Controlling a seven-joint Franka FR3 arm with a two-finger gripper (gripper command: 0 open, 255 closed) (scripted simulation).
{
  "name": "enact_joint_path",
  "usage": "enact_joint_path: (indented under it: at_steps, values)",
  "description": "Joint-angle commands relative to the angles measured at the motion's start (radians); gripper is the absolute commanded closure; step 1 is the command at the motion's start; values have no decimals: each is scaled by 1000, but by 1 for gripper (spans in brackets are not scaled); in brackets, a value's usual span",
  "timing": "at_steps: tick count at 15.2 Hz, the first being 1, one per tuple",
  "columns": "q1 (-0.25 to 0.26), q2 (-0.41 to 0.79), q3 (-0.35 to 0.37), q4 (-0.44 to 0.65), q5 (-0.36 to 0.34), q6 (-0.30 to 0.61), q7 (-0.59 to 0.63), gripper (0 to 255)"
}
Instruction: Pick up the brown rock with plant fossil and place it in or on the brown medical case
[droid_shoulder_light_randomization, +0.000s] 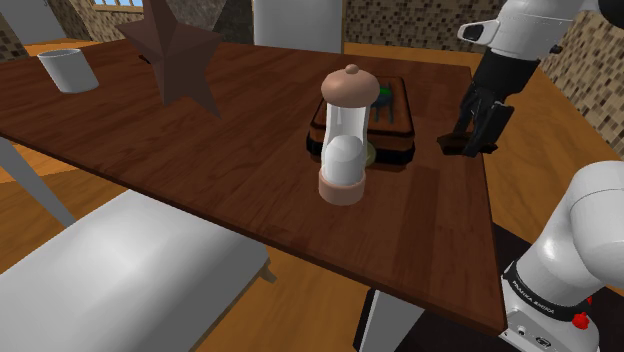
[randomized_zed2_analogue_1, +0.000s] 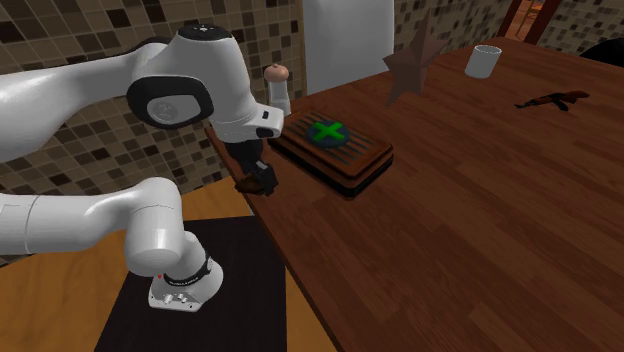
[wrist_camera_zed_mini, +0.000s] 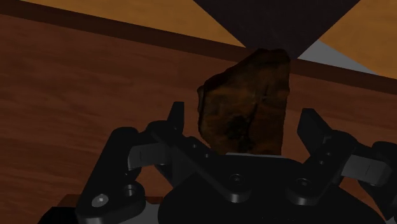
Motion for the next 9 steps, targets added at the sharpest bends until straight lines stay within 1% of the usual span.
enact_joint_path:
  at_steps: [1, 8, 9]
  values:
    - [0, -1, -1, -17, -1, 16, -2, 0]
    - [0, -1, -1, -16, -1, 16, -2, 0]
    - [0, -1, -1, -16, -1, 16, -2, 255]
